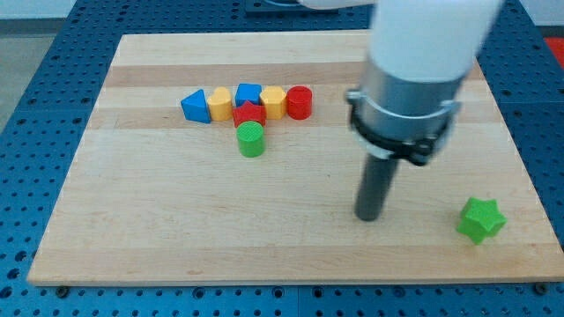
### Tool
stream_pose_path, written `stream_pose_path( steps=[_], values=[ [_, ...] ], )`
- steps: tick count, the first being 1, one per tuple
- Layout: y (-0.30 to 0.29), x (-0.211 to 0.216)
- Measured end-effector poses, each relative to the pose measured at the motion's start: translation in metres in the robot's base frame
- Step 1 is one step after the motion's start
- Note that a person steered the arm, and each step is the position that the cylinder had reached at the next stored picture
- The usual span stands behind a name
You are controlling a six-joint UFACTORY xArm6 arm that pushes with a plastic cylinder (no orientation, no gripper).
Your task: Move the green circle towards the green star
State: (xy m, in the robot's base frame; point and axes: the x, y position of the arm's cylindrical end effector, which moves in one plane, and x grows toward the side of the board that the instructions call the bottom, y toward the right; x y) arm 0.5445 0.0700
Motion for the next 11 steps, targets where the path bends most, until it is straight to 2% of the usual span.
stream_pose_path(
  steps=[3,4,5,6,11],
  values=[
    [-0.144,-0.066],
    [-0.167,-0.092],
    [-0.166,-0.112],
    [-0.149,-0.114],
    [-0.039,-0.104]
  ],
)
